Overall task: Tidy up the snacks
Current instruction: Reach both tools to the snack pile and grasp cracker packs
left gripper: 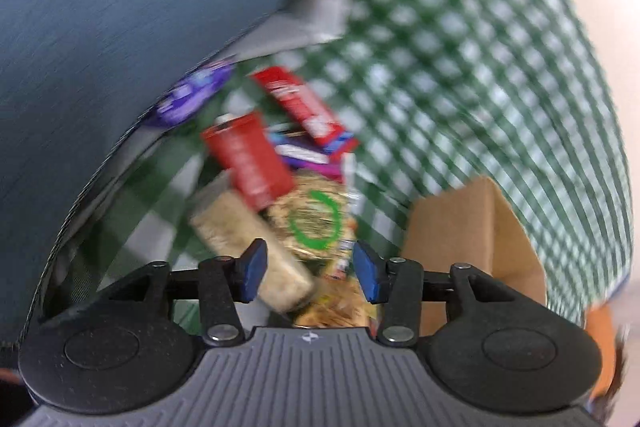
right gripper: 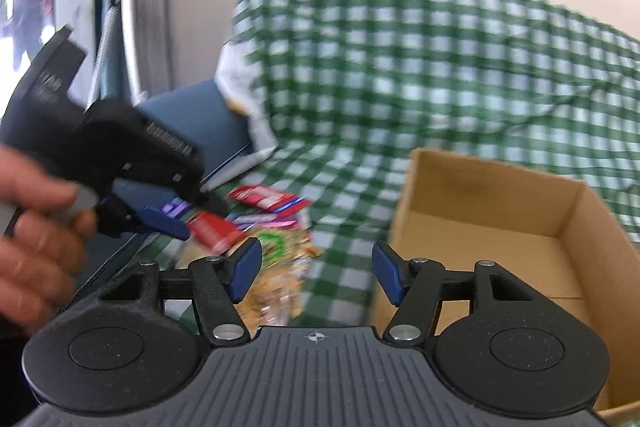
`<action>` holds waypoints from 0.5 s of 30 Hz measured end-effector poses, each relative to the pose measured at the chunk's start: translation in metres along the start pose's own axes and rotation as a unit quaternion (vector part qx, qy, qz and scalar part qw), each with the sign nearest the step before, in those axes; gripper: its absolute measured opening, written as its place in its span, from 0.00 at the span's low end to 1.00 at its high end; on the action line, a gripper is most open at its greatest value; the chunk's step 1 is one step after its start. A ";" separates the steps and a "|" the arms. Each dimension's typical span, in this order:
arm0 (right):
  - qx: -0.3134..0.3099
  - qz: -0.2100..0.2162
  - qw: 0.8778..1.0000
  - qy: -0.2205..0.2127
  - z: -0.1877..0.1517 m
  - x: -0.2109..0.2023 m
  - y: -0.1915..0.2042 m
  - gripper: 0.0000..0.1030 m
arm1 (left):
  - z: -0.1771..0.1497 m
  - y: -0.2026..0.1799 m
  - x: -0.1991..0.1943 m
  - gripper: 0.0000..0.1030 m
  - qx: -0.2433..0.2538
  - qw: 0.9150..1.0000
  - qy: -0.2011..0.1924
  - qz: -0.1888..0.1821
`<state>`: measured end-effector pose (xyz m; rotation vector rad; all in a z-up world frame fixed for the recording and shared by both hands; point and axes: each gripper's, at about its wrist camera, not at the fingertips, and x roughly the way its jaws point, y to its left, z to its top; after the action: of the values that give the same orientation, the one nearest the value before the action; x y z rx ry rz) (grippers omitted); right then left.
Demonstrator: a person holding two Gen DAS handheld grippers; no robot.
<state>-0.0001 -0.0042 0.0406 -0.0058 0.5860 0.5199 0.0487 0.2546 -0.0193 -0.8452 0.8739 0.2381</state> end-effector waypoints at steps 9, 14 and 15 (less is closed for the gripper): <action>-0.009 0.042 0.997 0.059 -0.010 0.053 0.035 0.86 | 0.008 0.028 0.030 0.73 -0.072 0.996 0.042 0.027; -0.035 0.023 0.997 0.063 -0.011 0.075 0.045 0.88 | 0.009 0.027 0.042 0.73 -0.059 0.996 0.048 0.049; -0.039 0.019 0.997 0.062 -0.012 0.077 0.045 0.88 | 0.010 0.027 0.045 0.73 -0.058 0.995 0.052 0.054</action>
<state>0.0267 0.0693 -0.0036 -0.1018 0.6881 0.5826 0.0695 0.2734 -0.0648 -0.9257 1.0118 0.3451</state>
